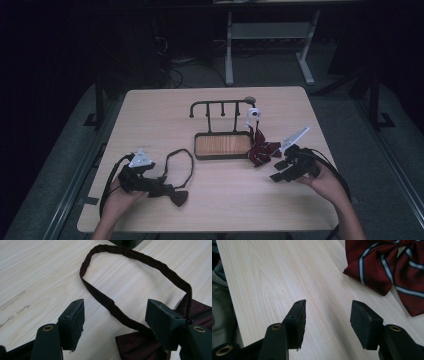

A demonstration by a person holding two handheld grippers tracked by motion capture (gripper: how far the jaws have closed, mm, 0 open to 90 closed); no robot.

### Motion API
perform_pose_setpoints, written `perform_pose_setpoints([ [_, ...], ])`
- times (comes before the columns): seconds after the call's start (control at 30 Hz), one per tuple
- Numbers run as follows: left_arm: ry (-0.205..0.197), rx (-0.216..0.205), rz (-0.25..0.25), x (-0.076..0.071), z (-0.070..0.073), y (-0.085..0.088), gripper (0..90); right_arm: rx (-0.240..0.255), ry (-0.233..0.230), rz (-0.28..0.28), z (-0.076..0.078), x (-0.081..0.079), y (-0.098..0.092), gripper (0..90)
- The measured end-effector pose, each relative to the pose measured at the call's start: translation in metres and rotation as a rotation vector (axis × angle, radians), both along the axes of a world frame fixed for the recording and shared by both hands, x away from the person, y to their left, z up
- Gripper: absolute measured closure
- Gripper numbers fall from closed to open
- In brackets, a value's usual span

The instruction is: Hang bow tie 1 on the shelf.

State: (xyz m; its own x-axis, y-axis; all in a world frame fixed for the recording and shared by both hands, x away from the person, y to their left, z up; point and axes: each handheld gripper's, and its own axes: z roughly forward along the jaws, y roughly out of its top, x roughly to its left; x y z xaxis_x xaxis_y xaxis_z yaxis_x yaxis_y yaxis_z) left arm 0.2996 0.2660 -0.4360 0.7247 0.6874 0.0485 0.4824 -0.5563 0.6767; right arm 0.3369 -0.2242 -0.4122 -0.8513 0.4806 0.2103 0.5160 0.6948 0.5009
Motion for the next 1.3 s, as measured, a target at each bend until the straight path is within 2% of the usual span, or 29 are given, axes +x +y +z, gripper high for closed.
perform_pose_setpoints([
  [0.03,0.0,0.0,0.0,0.0,0.0,0.0,32.5,0.0,0.0,0.0,0.0,0.0,0.0,45.9],
  [0.07,-0.003,-0.002,-0.001,0.0,0.001,0.001,32.6,0.025,0.005,-0.005,-0.001,-0.002,-0.003,45.6],
  [0.23,0.002,-0.005,-0.002,0.0,0.001,-0.001,33.0,0.04,-0.003,-0.027,-0.002,-0.007,-0.009,44.2],
  [0.3,-0.001,0.002,-0.01,0.001,0.001,-0.002,33.0,0.06,-0.012,-0.032,-0.005,-0.009,-0.011,43.1],
  [0.47,0.001,0.003,-0.013,0.003,0.003,-0.005,33.5,0.057,-0.01,-0.03,-0.011,-0.009,-0.01,41.7],
  [0.6,-0.012,0.034,-0.012,0.006,0.006,-0.009,39.8,0.053,-0.013,-0.024,-0.013,-0.01,-0.007,40.7],
  [0.67,0.006,0.065,0.0,0.014,0.009,-0.012,41.1,0.052,-0.02,-0.016,-0.013,-0.012,-0.006,40.5],
  [0.73,0.007,0.07,0.001,0.017,0.01,-0.012,42.1,0.058,-0.017,-0.018,-0.012,-0.012,-0.006,40.5],
  [0.8,0.033,0.055,0.012,0.025,0.012,-0.013,47.0,0.081,-0.015,-0.017,-0.011,-0.013,-0.007,40.4],
  [0.97,0.049,0.064,0.016,0.036,0.014,-0.016,53.6,0.083,-0.023,-0.025,-0.01,-0.013,-0.008,40.1],
  [1.0,0.074,0.076,0.017,0.042,0.014,-0.018,55.9,0.09,-0.023,-0.027,-0.008,-0.013,-0.009,40.5],
  [1.13,0.095,0.097,0.017,0.051,0.014,-0.023,58.1,0.101,-0.035,-0.026,-0.005,-0.014,-0.009,40.8],
  [1.17,0.106,0.111,0.003,0.055,0.013,-0.025,62.2,0.102,-0.037,-0.026,-0.005,-0.015,-0.01,41.0],
  [1.3,0.13,0.136,0.002,0.063,0.01,-0.028,63.4,0.102,-0.036,-0.028,-0.004,-0.015,-0.011,41.3],
])
